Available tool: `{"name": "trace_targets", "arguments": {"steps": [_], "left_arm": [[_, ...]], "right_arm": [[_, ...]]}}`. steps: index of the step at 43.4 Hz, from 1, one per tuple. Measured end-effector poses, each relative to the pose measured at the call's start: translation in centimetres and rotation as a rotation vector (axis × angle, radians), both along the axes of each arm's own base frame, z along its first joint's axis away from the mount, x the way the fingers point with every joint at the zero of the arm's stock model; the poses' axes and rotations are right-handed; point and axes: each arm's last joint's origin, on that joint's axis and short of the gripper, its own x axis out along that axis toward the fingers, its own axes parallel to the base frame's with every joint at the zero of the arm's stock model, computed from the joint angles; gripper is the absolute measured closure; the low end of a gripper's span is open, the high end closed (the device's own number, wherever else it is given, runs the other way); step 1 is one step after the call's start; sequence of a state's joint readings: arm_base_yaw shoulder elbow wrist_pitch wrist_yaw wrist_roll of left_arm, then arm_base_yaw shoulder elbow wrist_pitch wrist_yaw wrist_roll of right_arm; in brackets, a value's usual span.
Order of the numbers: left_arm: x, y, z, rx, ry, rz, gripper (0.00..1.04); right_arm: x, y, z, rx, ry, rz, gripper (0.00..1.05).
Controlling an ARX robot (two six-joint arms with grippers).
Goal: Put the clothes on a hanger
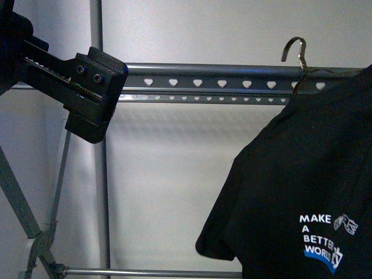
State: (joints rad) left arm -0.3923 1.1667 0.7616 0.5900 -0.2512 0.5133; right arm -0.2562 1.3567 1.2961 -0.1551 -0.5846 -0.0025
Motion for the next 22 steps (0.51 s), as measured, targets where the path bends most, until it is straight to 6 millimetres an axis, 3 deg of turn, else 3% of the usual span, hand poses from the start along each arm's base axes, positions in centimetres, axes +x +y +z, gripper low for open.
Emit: {"name": "trace_targets", "arguments": {"steps": [7,14,17,22], "left_arm": [[0.0,0.0,0.0,-0.007,0.002,-0.002,0.07],[0.0,0.0,0.0,-0.013,0.003,-0.003,0.07],[0.0,0.0,0.0,-0.015,0.003,-0.003,0.07],[0.0,0.0,0.0,-0.015,0.003,-0.003,0.07]], "right_arm": [[3.1,0.3,1.5,0.016,0.037,-0.109,0.96],[4.7,3.1,0.7,-0.038,0.105,-0.099,0.96],[4.2,5.0,-0.9,-0.065,0.118,-0.061,0.96],[3.1,7.0,-5.5,-0.078,0.188,-0.007,0.96]]}}
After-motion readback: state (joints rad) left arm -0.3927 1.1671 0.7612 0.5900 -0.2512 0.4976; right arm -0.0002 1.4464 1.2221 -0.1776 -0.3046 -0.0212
